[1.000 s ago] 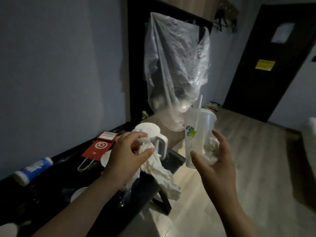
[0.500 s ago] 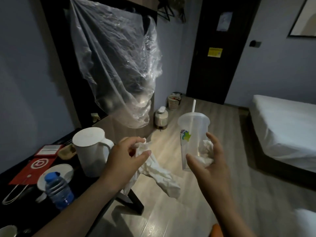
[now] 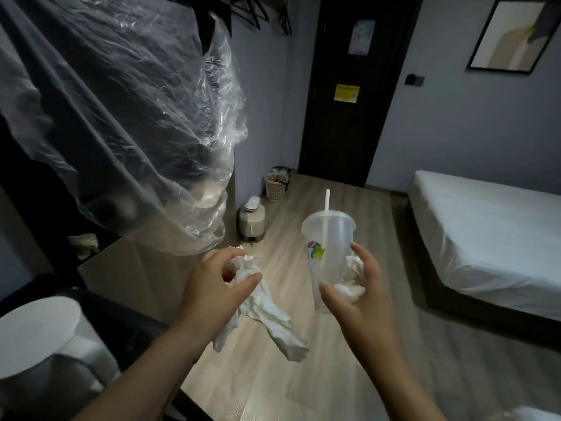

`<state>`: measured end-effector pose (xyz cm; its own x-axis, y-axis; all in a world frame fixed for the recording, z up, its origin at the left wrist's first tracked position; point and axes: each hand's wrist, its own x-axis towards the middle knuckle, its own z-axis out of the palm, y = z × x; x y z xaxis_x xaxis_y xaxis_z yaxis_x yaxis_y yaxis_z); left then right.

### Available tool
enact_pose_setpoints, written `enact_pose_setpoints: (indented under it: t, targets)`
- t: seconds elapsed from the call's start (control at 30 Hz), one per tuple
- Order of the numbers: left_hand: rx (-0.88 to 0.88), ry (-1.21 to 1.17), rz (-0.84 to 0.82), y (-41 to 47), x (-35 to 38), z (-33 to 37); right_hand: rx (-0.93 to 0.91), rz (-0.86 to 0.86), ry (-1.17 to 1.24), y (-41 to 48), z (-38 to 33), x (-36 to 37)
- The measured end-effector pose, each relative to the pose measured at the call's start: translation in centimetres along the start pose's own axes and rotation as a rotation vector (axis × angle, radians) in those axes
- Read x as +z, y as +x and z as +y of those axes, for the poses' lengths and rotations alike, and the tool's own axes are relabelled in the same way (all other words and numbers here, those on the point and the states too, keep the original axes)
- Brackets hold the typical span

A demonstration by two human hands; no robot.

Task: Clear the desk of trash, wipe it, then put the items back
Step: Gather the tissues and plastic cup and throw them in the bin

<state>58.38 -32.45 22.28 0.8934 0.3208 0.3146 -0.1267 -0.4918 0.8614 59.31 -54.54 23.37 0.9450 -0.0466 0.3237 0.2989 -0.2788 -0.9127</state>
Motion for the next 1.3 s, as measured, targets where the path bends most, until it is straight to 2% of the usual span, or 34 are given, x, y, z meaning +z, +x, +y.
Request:
enact_pose_setpoints:
  t: [0.4, 0.57, 0.87, 1.1, 1.3]
  targets:
    - [0.048, 0.052, -0.059, 18.9, 9.7, -2.0, 0.071, 0.034, -0.036, 19.1, 5.8, 1.5]
    - [0.052, 0.091, -0.021, 27.1, 15.7, -2.5, 0.075, 0.034, -0.013, 29.0, 9.5, 0.7]
    - [0.001, 0.136, 0.028, 41.0, 25.2, -2.4, 0.1, -0.071, -0.043, 46.7, 14.6, -0.8]
    - [-0.025, 0.135, 0.027, 50.8, 30.3, -4.9, 0.121, -0.121, -0.055, 57.6, 19.5, 1.4]
    - [-0.048, 0.135, 0.04, 62.7, 33.9, -8.9, 0.127, -0.157, -0.094, 69.4, 23.5, 6.1]
